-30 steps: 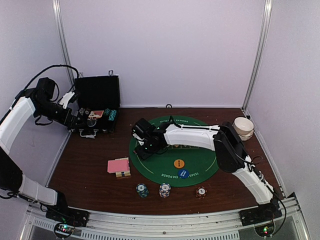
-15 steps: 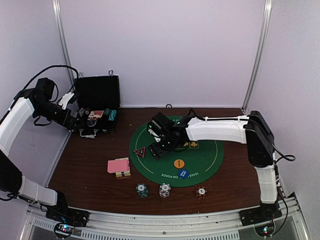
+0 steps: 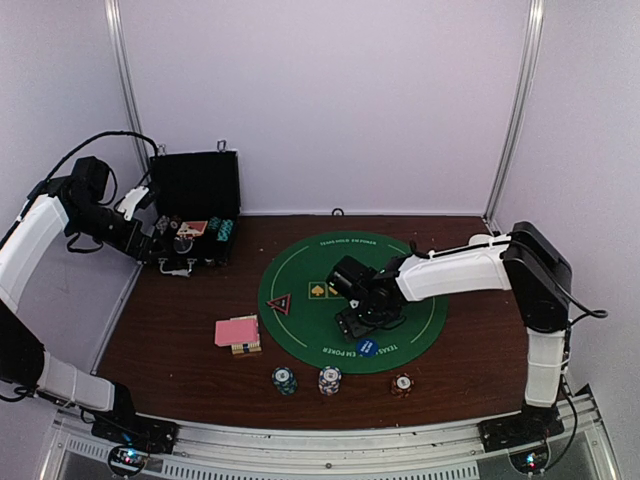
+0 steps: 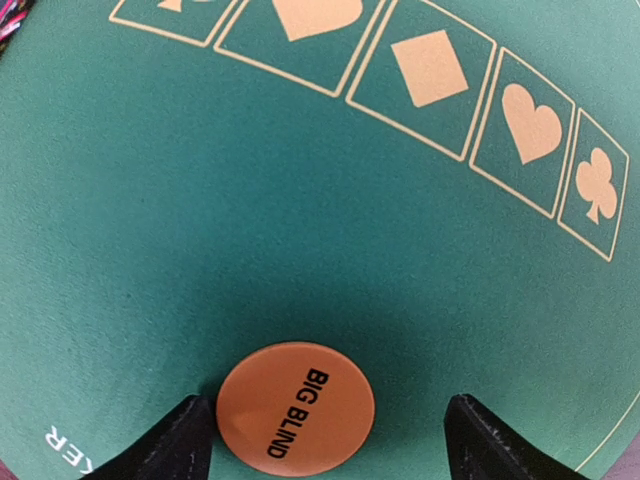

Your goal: Distribute texas hold em gaming equipment

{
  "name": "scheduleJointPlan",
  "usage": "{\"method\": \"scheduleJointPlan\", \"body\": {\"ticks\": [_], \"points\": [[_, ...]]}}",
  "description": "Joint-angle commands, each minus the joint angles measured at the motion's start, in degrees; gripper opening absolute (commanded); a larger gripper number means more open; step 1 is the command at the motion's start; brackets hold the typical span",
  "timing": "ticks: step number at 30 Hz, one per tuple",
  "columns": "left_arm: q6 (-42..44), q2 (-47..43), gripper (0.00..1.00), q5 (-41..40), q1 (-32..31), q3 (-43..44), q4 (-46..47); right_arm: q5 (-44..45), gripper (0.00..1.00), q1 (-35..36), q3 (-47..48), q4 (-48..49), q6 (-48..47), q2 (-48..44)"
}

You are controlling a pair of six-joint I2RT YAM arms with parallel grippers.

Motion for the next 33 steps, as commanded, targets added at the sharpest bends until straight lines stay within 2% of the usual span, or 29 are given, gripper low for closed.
{"method": "scheduleJointPlan", "body": {"ticks": [1,17,27,33], "points": [[0.3,-0.5,0.98,1.2,0.4,1.6,0.1,1.0,0.79,-0.4,-2.1,-0.1,4.1,-0.8],[-0.3,-0.7,0.98,1.1,0.4,2.8,0.0,-5.4,0.51,-2.3,-5.2,2.8,8.8,-1.2],[-0.4,-0.7,0.98,1.0,0.4,3.6,-0.1,-3.8,0.44,-5.5,-5.5,4.7,9.5,-1.4],[-0.4,-0.5,0.97,0.9,0.4,4.1,-0.1,-3.2,0.42,-8.6,-1.0,6.8,6.7,1.5]]}}
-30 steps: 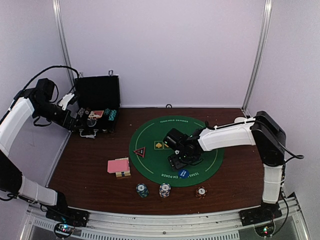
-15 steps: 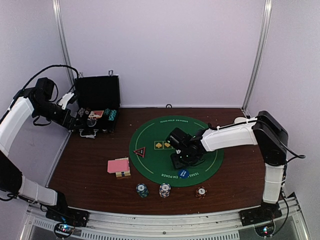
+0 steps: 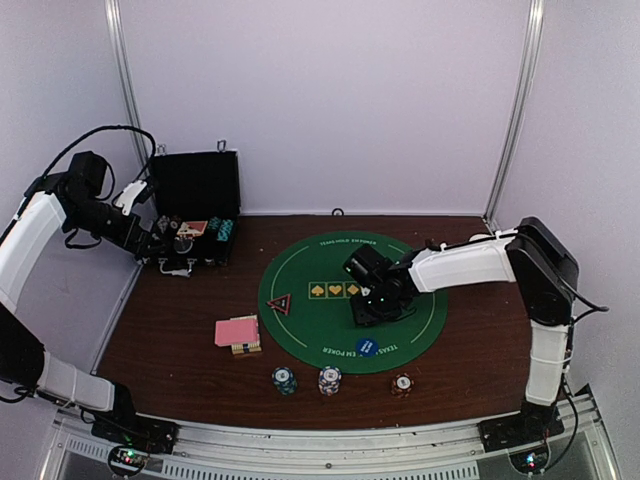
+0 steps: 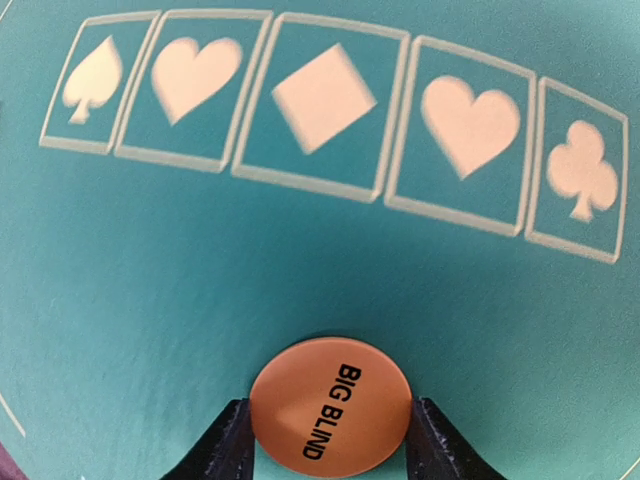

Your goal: Distribute texas hold em gaming equipment

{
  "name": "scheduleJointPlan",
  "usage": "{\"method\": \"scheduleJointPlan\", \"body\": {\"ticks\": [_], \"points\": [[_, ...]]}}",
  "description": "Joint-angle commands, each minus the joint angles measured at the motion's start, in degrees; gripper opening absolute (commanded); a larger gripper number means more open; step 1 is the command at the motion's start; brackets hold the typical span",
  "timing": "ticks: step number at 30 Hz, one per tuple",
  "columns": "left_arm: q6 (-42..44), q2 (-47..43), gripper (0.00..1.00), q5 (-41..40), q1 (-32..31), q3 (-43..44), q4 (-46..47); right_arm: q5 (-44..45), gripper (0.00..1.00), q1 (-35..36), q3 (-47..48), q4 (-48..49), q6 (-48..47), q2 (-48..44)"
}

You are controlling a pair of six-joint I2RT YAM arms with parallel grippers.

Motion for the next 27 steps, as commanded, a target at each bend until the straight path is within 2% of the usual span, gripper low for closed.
{"method": "scheduleJointPlan", "body": {"ticks": [1,8,22,27], "points": [[-0.4,-0.6,0.98,0.7,0.4,2.1,0.3,3.4,0.42,-3.8,3.9,0.2,-2.4,3.8],[-0.3,-0.6,0.98,0.8,0.4,1.8,0.2,2.2,0.39,-8.6,16.0,0.0,-6.6,11.9],[-0.2,-0.3,0.98,1.6,0.4,-0.9,0.2,-1.9,0.35,-15.4,51.7,-7.0,-10.7,31.7],[0.0,0.1,0.98,1.8,0.3,-3.1,0.2,-2.6,0.35,-17.0,59.0,-7.6,-11.0,36.0]]}}
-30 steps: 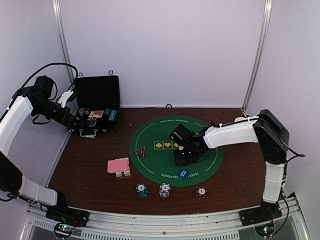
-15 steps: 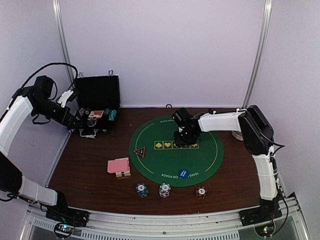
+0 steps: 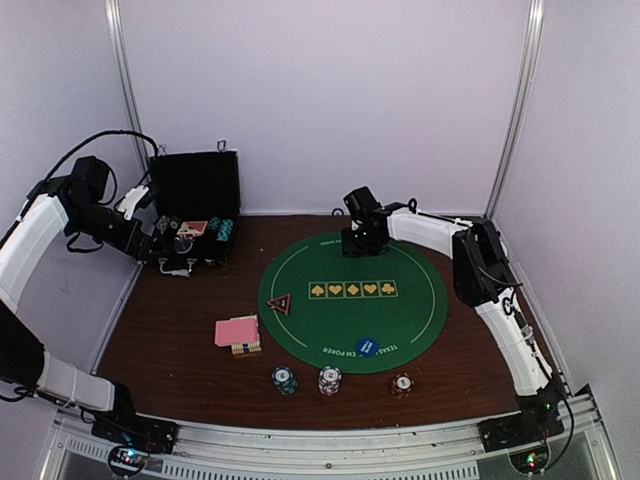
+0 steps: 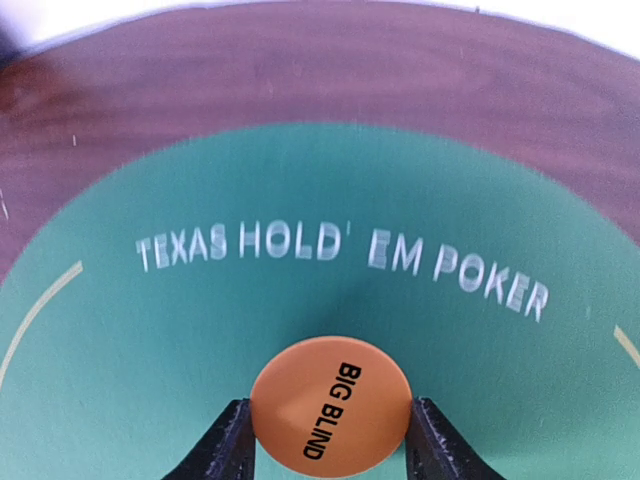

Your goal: Distribute texas hold em gaming equipment

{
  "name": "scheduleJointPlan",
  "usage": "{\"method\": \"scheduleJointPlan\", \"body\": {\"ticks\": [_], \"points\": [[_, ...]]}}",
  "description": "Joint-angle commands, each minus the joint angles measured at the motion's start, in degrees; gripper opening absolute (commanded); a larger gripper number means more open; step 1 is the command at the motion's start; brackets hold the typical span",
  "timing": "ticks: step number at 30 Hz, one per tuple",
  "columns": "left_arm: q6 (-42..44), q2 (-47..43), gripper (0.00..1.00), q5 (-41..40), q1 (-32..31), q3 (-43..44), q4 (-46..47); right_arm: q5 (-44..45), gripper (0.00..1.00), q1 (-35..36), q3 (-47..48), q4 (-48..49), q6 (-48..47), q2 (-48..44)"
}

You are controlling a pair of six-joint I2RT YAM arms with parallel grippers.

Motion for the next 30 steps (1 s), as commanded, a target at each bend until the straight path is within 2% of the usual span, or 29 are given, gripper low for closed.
{"method": "scheduleJointPlan", "body": {"ticks": [1,9,11,14,17,21,24,30], "points": [[0.0,0.1,0.98,1.0,0.4,-1.7,0.1,-1.2,0.35,-1.6,6.0,-1.6,-1.0,3.2],[-0.2,-0.2,0.98,1.0,0.4,-1.5,0.1,-3.9,0.42,-2.2,8.3,-1.0,-2.9,5.1],[-0.3,-0.5,0.98,1.0,0.3,-1.5,0.2,-4.1,0.49,-2.2,8.2,-1.4,-3.3,5.0],[-0.7,-1.0,0.98,1.0,0.4,-1.5,0.2,-3.4,0.66,-2.2,8.3,-2.3,-3.8,4.5],[-0.9,-1.4,0.98,1.1,0.4,-1.5,0.1,-1.6,0.77,-2.1,7.9,-2.7,-4.6,2.6],[-0.8,-1.8,0.98,0.6,0.3,-0.8,-0.7,-0.3,0.81,-1.6,6.2,-3.0,-6.3,-2.0],[-0.8,-2.0,0.98,0.5,0.4,0.2,-1.5,-0.6,0.81,0.4,-0.8,-1.8,-7.2,-9.5],[-1.0,-2.6,0.97,1.2,0.4,1.6,-2.4,-1.6,0.78,8.4,-29.5,6.1,-7.8,-27.6]]}}
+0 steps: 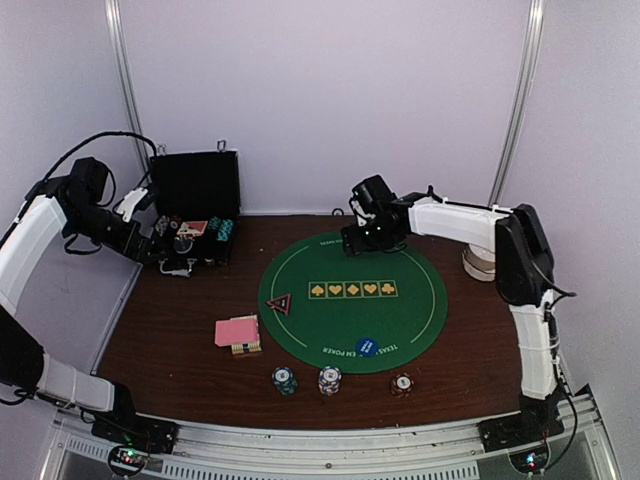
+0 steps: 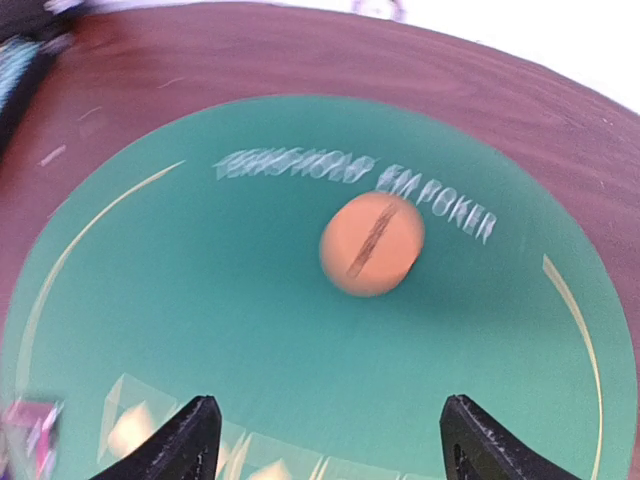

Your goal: Distribute texas hold em gaming equipment

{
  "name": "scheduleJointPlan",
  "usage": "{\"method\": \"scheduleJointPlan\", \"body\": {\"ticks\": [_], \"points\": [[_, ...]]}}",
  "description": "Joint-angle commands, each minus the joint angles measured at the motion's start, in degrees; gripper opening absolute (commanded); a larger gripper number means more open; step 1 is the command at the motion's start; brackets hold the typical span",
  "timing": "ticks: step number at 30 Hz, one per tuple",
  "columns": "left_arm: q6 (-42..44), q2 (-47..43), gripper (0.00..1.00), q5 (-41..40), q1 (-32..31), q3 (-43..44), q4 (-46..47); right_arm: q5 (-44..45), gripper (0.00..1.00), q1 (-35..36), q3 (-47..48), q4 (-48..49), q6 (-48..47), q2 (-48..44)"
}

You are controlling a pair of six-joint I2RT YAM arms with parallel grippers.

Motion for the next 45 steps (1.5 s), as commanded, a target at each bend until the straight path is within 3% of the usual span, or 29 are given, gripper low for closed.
{"method": "scheduleJointPlan", "body": {"ticks": [1,5,10,31,45], "points": [[-0.6,-1.9,0.98,1.0,0.4,2.5,-0.6,0.1,0.77,8.4,-17.7,5.9,-0.8,-14.1],[-0.2,-2.7,0.98,0.5,0.4,2.5,-0.8,1.0,0.75,14.5,-31.6,5.9,0.8,-21.5],[0.1,-3.1,0.98,-0.3,0.4,2.6,-0.9,1.3,0.72,18.8,-40.0,5.1,2.9,-26.5],[-0.3,-2.4,0.98,-0.5,0.3,3.3,-3.2,2.8,0.64,23.2,-41.8,0.9,2.7,-22.0],[-1.1,-4.9,0.98,-0.7,0.4,0.4,0.7,1.1,0.41,20.1,-48.4,2.7,4.0,-25.4]]}}
